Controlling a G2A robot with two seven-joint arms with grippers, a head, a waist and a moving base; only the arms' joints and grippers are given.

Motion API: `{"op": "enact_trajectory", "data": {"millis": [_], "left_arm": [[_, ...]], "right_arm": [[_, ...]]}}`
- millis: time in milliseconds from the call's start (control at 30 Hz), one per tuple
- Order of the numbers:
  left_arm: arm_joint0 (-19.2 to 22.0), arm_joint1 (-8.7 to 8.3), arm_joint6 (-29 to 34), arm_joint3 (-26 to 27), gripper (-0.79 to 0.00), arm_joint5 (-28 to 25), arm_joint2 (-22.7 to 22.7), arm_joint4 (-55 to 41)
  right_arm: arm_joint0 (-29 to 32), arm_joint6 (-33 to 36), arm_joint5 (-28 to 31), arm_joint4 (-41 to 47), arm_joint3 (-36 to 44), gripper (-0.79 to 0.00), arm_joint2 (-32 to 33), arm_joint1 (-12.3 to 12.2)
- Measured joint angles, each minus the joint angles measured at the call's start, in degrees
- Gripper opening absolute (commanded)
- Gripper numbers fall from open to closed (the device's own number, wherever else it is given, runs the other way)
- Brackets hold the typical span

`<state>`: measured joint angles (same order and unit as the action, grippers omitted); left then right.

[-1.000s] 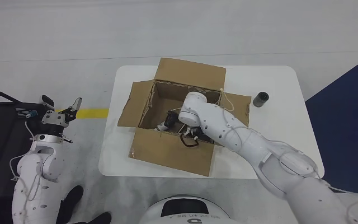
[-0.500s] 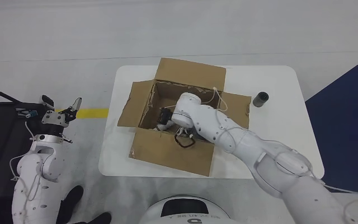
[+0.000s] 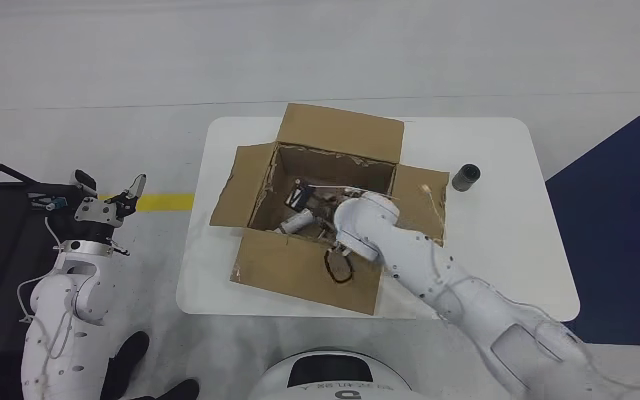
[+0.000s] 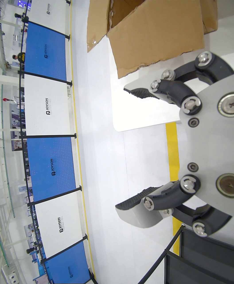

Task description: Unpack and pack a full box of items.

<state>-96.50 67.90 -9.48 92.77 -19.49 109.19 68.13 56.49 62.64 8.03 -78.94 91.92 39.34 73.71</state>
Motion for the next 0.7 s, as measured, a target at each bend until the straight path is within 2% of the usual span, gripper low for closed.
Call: {"op": "enact_trajectory", "data": {"millis": [133, 233, 467, 567, 700], "left_arm": [[0.0, 0.00, 0.0, 0.0, 0.000, 0.0, 0.0, 0.0], [0.0, 0.00, 0.0, 0.0, 0.000, 0.0, 0.0, 0.0], [0.0, 0.00, 0.0, 0.0, 0.000, 0.0, 0.0, 0.0], [0.0, 0.00, 0.0, 0.0, 0.000, 0.0, 0.0, 0.0], [0.0, 0.00, 0.0, 0.0, 0.000, 0.0, 0.0, 0.0]], "right_arm": [[6.4, -5.0, 1.4, -3.7, 6.5, -0.785, 4.8, -2.2], [12.1, -11.9, 1.1, -7.2, 11.8, -0.785, 8.8, -3.7], [30.8, -37.5, 5.5, -14.1, 23.9, -0.785, 21.7, -8.1], [37.8, -47.3, 4.6, -15.0, 26.2, -0.785, 27.0, -9.2], [43.2, -56.1, 9.6, -13.2, 26.9, -0.785, 32.6, -10.3]]}}
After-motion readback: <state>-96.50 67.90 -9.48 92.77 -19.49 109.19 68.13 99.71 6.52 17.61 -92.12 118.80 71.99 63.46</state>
